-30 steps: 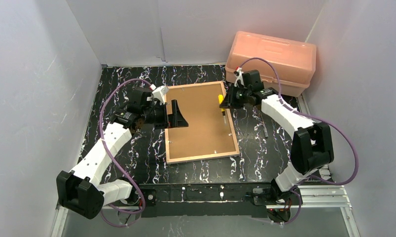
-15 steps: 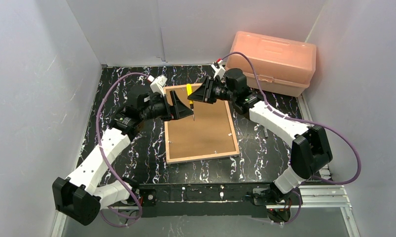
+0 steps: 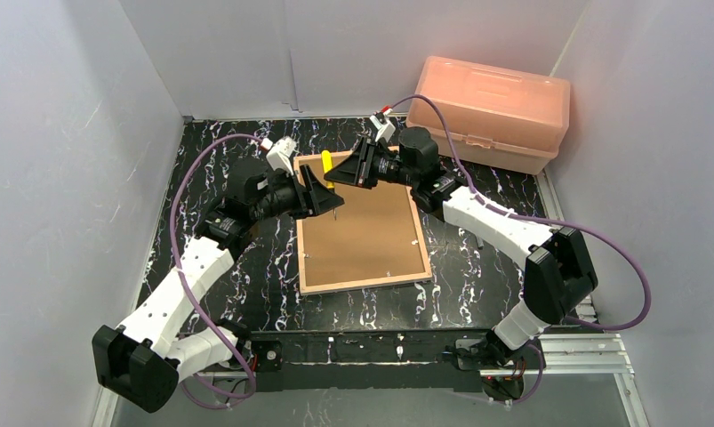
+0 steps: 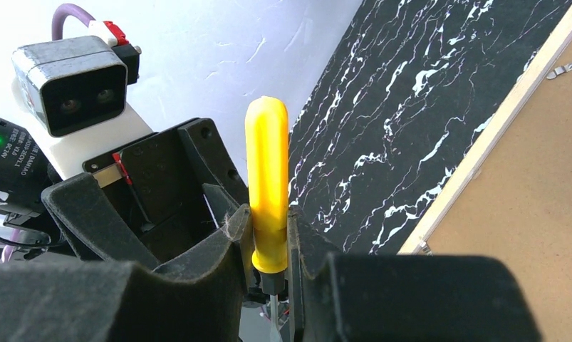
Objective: Take the photo out of the frame
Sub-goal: Pick up the screwdriver from the center of the board.
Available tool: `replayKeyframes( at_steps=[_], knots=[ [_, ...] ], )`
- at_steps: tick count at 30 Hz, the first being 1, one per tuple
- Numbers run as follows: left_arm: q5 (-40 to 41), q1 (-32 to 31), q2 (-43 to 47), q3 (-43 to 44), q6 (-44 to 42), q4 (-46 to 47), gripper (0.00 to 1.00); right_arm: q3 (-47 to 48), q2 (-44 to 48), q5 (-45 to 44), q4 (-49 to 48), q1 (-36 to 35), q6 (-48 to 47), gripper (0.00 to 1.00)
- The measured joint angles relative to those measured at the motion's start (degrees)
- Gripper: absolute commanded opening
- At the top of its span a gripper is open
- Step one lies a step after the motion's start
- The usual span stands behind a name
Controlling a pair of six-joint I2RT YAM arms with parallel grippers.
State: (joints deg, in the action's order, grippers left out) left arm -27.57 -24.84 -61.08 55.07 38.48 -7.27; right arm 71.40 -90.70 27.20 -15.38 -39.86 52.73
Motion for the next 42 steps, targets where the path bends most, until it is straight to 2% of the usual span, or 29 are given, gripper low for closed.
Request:
replayKeyframes(
  at_steps=[13,19,31,34,36,37,38,41,42],
  knots=[
    [0.72,-0.76,0.0,-1.73,-0.37,0.5,0.49,0.35,0.0,-1.7,1.29,-0.28,0.04,0.26],
    [2.75,-1.18,0.09,-1.86,-1.55,-1.09,0.43,2.32,0.0,-4.0,4.37,-0.31,0.11,0.25],
    [3.19,-2.38,0.07,-1.88,-2.32,-1.16,0.37,2.34,0.0,-7.23,6.75,-0.42,0.68,0.26],
    [3.19,-3.06,-0.35,-1.88,-2.51,-1.16,0.29,2.34,0.0,-7.61,6.86,-0.55,0.72,0.26],
    [3.17,-3.5,-0.81,-1.88,-2.75,-1.18,0.14,2.34,0.0,-7.72,6.93,-0.63,0.74,0.28],
    [3.15,-3.63,-1.03,-1.88,-2.89,-1.2,0.04,2.34,0.0,-7.74,6.95,-0.68,0.74,0.29],
    [3.13,-3.78,-1.25,-1.88,-3.17,-1.25,0.0,2.34,0.0,-7.74,7.02,-0.68,0.74,0.31],
    [3.19,-3.89,-1.7,-1.86,-4.48,-2.03,0.0,2.34,0.0,-7.61,7.39,-0.72,0.66,0.49],
    [3.19,-3.82,-1.84,-1.86,-5.2,-2.4,0.0,2.34,0.02,-7.58,7.48,-0.72,0.61,0.62]
  ],
)
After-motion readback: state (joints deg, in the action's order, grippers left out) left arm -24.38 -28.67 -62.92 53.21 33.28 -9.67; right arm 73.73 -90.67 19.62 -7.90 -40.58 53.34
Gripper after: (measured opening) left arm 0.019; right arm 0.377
